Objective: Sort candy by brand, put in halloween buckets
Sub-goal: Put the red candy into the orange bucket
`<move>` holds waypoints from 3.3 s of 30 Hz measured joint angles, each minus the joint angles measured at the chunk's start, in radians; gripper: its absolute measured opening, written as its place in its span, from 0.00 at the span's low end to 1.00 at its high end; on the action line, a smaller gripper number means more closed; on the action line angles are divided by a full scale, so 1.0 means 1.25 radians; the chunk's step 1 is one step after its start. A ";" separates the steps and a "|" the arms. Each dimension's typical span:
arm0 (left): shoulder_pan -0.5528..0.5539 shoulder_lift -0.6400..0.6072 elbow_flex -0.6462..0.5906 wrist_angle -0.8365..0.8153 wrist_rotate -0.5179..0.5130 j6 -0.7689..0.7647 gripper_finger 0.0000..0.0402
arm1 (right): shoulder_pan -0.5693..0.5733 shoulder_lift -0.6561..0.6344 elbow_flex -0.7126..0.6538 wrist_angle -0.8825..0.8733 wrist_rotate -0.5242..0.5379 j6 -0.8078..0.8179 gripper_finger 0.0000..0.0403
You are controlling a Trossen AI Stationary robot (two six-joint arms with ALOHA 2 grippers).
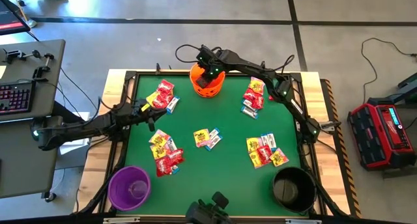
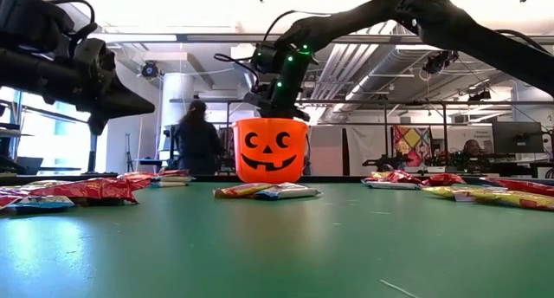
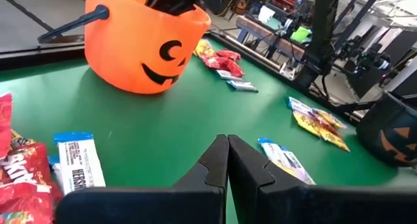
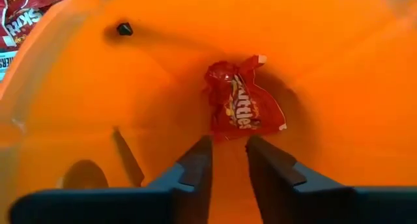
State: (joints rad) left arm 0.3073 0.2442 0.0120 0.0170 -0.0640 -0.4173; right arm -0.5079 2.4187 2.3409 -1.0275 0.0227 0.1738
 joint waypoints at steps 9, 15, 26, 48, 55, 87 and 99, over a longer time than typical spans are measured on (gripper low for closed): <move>0.003 0.035 0.015 -0.009 -0.034 0.013 0.00 | 0.001 -0.069 0.001 -0.015 0.004 -0.038 0.20; 0.025 0.088 0.067 -0.061 -0.035 0.022 0.00 | 0.011 -0.145 0.001 -0.006 0.031 -0.083 0.02; 0.065 0.208 0.208 -0.259 -0.019 0.099 0.00 | 0.055 -0.161 0.001 0.088 -0.006 -0.103 0.00; 0.192 0.406 0.397 -0.327 0.063 0.211 0.00 | 0.151 -0.161 0.001 0.227 0.046 -0.075 0.00; 0.227 0.431 0.426 -0.333 0.092 0.246 0.00 | 0.196 -0.156 -0.038 0.321 0.065 -0.042 0.00; 0.256 0.479 0.426 -0.453 0.145 0.262 0.00 | 0.336 -0.789 -1.025 0.755 0.186 0.163 0.00; 0.222 0.626 0.426 -0.458 -0.035 0.348 0.19 | 0.355 -0.793 -1.045 0.757 0.205 0.168 0.00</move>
State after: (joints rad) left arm 0.5850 1.0265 0.5449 -0.5561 -0.1073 0.0180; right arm -0.0643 1.4281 1.0351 -0.0807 0.2787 0.3842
